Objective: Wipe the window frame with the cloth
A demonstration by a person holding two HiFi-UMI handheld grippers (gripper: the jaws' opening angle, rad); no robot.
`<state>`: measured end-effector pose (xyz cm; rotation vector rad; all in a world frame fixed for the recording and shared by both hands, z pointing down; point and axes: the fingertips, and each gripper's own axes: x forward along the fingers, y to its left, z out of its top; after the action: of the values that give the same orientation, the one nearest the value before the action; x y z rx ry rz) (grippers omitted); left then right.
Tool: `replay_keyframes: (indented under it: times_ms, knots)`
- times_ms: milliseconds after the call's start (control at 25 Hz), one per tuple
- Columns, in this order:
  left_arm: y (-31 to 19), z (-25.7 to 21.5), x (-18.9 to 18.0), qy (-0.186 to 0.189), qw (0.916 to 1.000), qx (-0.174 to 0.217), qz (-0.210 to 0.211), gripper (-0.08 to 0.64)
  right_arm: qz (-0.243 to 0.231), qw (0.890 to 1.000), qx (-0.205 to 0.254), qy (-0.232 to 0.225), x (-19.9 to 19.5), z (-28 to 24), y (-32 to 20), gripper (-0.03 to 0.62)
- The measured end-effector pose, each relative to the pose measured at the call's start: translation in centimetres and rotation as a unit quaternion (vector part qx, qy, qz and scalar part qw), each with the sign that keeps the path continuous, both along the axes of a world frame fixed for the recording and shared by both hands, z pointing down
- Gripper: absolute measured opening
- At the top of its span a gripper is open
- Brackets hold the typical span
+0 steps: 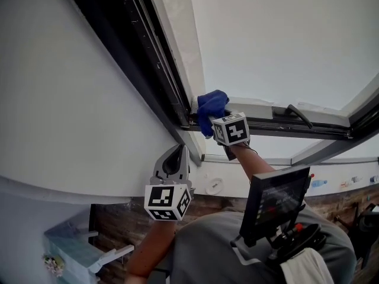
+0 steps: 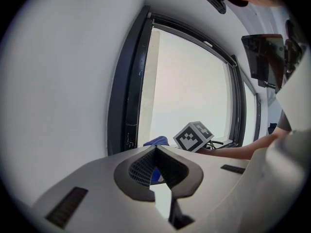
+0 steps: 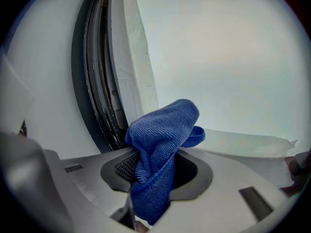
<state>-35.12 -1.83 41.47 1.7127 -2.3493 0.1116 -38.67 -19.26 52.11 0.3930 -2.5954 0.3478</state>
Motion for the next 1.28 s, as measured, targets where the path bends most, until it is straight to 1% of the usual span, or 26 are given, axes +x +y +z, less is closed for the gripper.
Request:
replay_keyframes:
  times_ms: [280, 600, 920, 1080, 1280]
  knots:
    - [-2.0, 0.4, 2.0, 0.010, 0.9993, 0.004, 0.036, 0.008, 0.049, 0.999, -0.010, 0.004, 4.3, 0.3, -3.0, 0.161]
    - [-4.0, 0.1, 4.3, 0.006, 0.9974, 0.005, 0.072, 0.008, 0.093, 0.996, -0.008, 0.009, 8.8, 0.3, -5.5, 0.161]
    - [-5.2, 0.2, 6.4, 0.005, 0.9956, 0.003, 0.094, 0.008, 0.138, 0.990, -0.012, 0.010, 13.5, 0.2, -8.6, 0.161]
    - [-5.9, 0.3, 7.5, 0.008, 0.9948, 0.003, 0.101, 0.009, 0.146, 0.989, -0.020, 0.005, 14.9, 0.6, -9.4, 0.161]
    - [-6.7, 0.2, 8.8, 0.006, 0.9941, 0.003, 0.108, 0.008, 0.162, 0.987, -0.006, 0.014, 17.2, 0.2, -10.5, 0.161]
